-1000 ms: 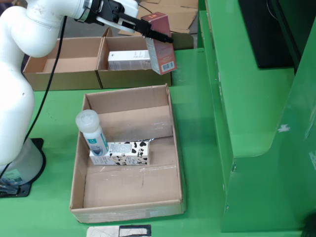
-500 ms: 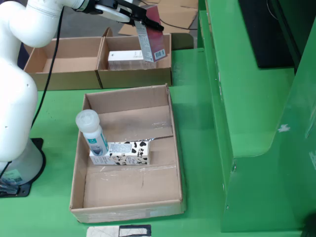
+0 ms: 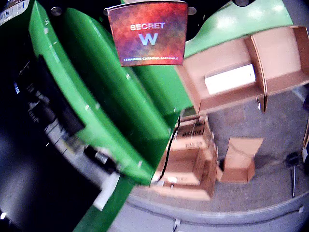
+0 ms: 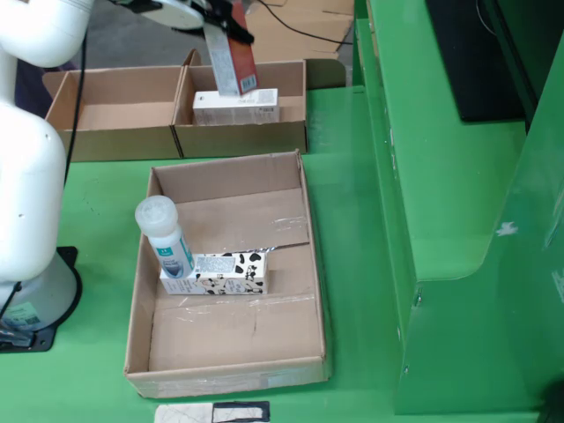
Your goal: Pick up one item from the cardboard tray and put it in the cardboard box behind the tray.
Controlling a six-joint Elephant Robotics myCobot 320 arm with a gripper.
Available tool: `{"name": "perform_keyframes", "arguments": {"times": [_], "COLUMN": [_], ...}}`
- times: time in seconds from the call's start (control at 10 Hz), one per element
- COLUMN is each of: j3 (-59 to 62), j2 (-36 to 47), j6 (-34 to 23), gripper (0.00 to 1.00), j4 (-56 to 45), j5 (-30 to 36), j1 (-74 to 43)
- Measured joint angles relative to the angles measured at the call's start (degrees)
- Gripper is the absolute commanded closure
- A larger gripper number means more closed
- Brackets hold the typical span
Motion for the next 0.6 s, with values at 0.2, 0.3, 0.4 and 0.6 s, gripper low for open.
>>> {"name": "perform_keyframes", "arguments": {"times": [0.2, 0.3, 0.4, 0.6], "j3": [0.0, 0.0, 0.0, 0.0], "j2": [-0.2, -0.1, 1.8, 2.9], "j6": [1.1, 1.1, 1.2, 1.1], "gripper": [1.00, 1.00, 1.00, 1.00], "j4": [-5.5, -7.9, -11.1, -15.8], "j5": [0.4, 1.7, 2.6, 3.2], "j1": [2.0, 4.7, 7.7, 11.2]}}
